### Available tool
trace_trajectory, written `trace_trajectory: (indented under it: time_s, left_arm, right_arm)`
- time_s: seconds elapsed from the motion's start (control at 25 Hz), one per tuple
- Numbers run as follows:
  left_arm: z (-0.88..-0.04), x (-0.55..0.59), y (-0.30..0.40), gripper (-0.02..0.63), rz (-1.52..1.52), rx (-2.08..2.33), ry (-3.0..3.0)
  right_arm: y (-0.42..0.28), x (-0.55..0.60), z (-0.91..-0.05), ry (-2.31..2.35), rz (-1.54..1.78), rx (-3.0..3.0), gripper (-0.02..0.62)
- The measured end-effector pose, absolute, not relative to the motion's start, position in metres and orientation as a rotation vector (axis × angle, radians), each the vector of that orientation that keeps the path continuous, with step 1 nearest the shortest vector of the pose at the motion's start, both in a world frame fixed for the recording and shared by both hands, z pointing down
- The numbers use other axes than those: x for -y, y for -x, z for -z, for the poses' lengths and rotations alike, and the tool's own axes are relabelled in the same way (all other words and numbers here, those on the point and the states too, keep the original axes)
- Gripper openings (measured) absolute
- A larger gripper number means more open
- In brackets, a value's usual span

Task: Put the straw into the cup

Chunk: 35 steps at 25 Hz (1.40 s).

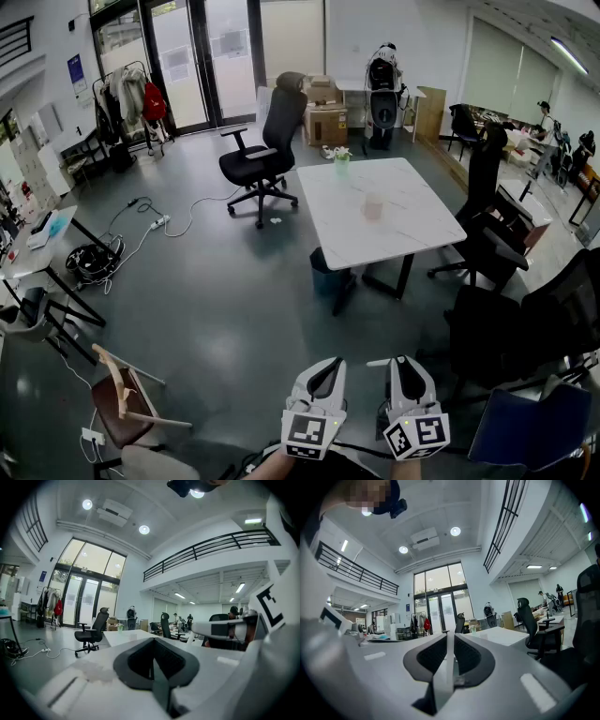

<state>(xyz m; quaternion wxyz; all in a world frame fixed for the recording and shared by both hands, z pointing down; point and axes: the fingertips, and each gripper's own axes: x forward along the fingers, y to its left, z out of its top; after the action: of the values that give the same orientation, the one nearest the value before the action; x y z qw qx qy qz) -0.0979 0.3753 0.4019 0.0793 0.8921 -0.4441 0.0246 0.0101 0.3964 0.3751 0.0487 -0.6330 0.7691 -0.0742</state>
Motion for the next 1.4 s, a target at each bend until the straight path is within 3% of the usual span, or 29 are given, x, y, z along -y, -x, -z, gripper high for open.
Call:
trace_trajectory:
  time_s: [0.88,1.4]
  left_arm:
    - [-0.421,-0.270,0.135,0.002,-0.122,1.208,-2.696]
    - [-0.417,-0.204,0.113,0.002,-0.077,1.182,-2.717]
  right_arm:
    - [0.031,-0.300,-0.398,1.994,0.318,-2.282,0.048]
    - [0.001,-0.237,-0.384,2.040,0.242,-2.266,0.048]
